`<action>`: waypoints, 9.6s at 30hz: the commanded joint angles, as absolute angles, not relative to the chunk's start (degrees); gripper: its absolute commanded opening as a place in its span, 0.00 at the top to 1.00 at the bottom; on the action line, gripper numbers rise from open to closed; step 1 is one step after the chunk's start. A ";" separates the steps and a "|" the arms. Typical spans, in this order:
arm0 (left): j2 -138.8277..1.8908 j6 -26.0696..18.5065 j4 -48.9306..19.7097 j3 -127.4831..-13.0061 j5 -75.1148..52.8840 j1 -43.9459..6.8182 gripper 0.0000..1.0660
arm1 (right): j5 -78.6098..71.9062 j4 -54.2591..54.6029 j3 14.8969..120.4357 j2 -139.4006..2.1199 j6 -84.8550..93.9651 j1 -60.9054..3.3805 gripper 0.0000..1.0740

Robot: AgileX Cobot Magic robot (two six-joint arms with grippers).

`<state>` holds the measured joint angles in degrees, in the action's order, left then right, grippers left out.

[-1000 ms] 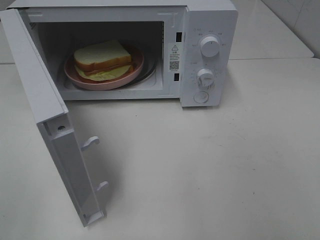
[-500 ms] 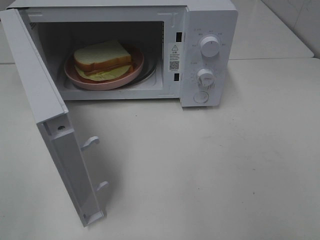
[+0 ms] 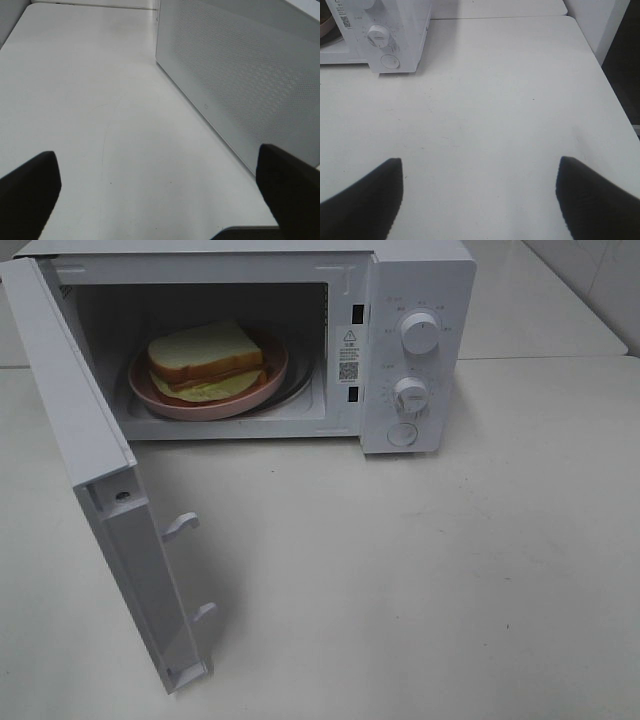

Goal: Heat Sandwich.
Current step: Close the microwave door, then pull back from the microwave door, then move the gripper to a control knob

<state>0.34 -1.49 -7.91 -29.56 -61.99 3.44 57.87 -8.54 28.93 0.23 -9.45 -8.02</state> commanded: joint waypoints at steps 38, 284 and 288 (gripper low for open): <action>-29.45 -1.55 -5.56 -29.39 -24.98 2.98 1.00 | 57.12 -8.48 28.82 1.78 -9.00 -7.51 0.29; -17.13 0.80 -3.67 -29.51 -61.59 -2.46 0.06 | 57.12 -8.48 28.82 1.78 -9.05 -7.51 0.30; -13.98 1.15 -3.90 -29.51 -61.59 -2.46 0.06 | 57.12 -8.48 28.82 1.78 -9.05 -7.51 0.30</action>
<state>-14.55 1.09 -3.72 -29.68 -61.82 -2.64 57.87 -8.54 28.88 0.23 -9.45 -7.79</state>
